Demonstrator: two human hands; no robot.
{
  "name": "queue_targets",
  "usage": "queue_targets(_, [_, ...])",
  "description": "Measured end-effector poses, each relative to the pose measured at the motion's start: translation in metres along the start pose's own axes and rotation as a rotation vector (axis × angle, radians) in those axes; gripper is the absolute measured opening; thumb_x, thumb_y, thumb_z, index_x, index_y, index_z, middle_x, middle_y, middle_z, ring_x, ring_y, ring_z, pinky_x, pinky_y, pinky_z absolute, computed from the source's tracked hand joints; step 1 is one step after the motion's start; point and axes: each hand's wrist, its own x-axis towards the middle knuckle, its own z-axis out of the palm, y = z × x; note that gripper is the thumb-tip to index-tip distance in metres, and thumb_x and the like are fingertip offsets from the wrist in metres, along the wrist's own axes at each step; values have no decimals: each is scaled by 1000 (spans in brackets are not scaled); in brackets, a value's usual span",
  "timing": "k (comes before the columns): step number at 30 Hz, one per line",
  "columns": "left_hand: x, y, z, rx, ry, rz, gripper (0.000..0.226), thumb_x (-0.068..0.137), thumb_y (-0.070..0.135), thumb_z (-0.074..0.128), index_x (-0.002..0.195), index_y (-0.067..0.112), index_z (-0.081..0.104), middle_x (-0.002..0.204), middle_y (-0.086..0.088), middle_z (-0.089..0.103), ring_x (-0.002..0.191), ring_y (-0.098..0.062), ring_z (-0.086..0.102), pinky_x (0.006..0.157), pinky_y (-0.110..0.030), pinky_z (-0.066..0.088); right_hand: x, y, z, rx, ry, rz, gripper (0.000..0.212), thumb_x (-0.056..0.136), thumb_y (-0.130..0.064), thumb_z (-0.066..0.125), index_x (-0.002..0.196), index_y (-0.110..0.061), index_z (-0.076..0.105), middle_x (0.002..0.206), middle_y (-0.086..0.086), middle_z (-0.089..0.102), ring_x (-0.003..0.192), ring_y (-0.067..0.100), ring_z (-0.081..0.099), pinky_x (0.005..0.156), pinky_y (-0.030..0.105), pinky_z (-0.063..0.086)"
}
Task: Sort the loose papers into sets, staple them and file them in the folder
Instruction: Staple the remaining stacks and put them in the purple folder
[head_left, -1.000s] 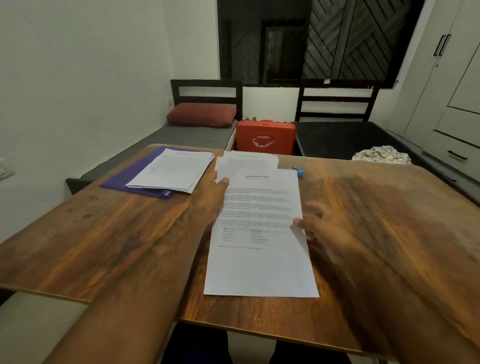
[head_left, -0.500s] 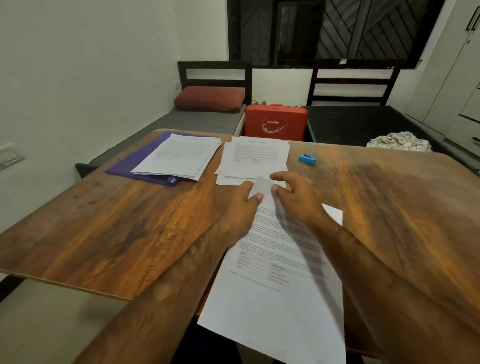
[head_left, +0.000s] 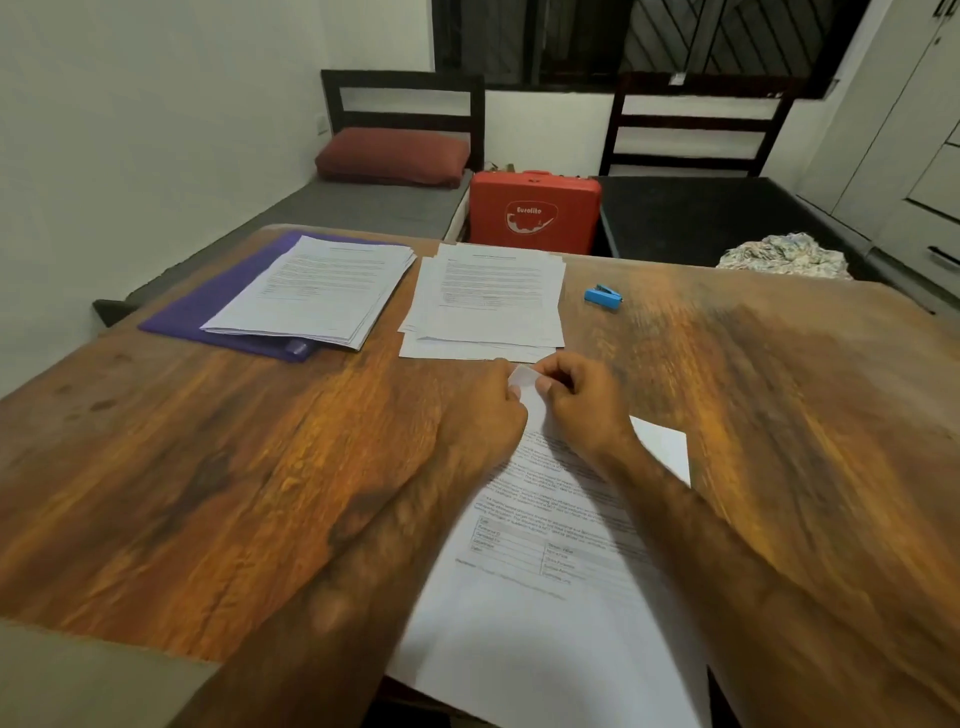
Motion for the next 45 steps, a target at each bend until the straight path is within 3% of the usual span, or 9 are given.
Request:
queue_targets(3, [4, 12, 10, 123, 25, -74, 38, 108, 27, 48, 144, 18, 52, 144, -4, 57, 132, -25, 54, 114, -39, 42, 5, 13, 4, 26, -7, 43, 14, 102, -14, 63, 102, -22, 75, 97, -7, 74, 90, 12, 68, 86, 33, 59])
queue_targets(8, [6, 16, 27, 343, 116, -84, 42, 103, 29, 57, 143, 22, 45, 142, -1, 56, 128, -23, 51, 113, -40, 37, 25, 17, 0, 63, 63, 82, 42, 92, 9, 54, 112, -21, 75, 111, -8, 68, 110, 14, 63, 97, 31, 54])
queue_targets(12, [21, 14, 35, 381, 168, -61, 39, 99, 21, 60, 136, 21, 47, 137, -2, 58, 122, -23, 52, 107, -39, 37, 67, 19, -8, -108, 183, 50, 23, 105, -18, 56, 115, -22, 76, 117, -8, 69, 107, 17, 66, 95, 42, 60])
queue_targets(16, [39, 22, 43, 416, 130, -1, 40, 99, 23, 59, 137, 19, 46, 137, -3, 57, 123, -23, 52, 105, -38, 38, 108, 16, -23, -308, 158, 104, 28, 109, -24, 52, 132, -19, 68, 128, -4, 66, 118, 17, 62, 104, 23, 43])
queue_targets(19, [51, 25, 49, 427, 106, 6, 42, 101, 26, 59, 140, 19, 45, 140, -3, 56, 124, -22, 53, 105, -36, 39, 141, 22, -36, -328, 3, 144, 31, 108, -32, 55, 138, -27, 61, 131, -2, 62, 110, 20, 64, 97, 29, 50])
queue_targets(26, [62, 18, 57, 429, 116, 5, 41, 102, 29, 58, 140, 21, 44, 139, 0, 56, 122, -20, 54, 107, -35, 38, 176, 43, -39, -526, 40, 212, 50, 109, -36, 50, 156, -20, 41, 155, 10, 45, 138, 31, 47, 121, 46, 36])
queue_targets(32, [69, -6, 82, 443, 482, 234, 21, 85, 20, 54, 92, 6, 68, 74, -11, 69, 60, -27, 61, 60, -36, 50, 185, 69, -28, -528, 27, 213, 55, 104, -51, 53, 151, -23, 45, 150, 4, 53, 125, 21, 57, 119, 42, 40])
queue_targets(38, [70, -4, 82, 381, 440, 194, 23, 75, 20, 57, 89, 4, 68, 71, -12, 68, 57, -29, 62, 59, -36, 50, 190, 81, -39, -297, 9, 252, 41, 100, -39, 65, 136, -20, 60, 125, 0, 65, 101, 13, 60, 99, 25, 45])
queue_targets(45, [69, -5, 79, 344, 442, 221, 30, 88, 19, 40, 92, 6, 66, 72, -10, 66, 60, -27, 58, 61, -37, 50, 194, 69, -42, -493, -88, 278, 42, 102, -53, 57, 129, -22, 62, 121, 1, 68, 100, 18, 66, 102, 35, 52])
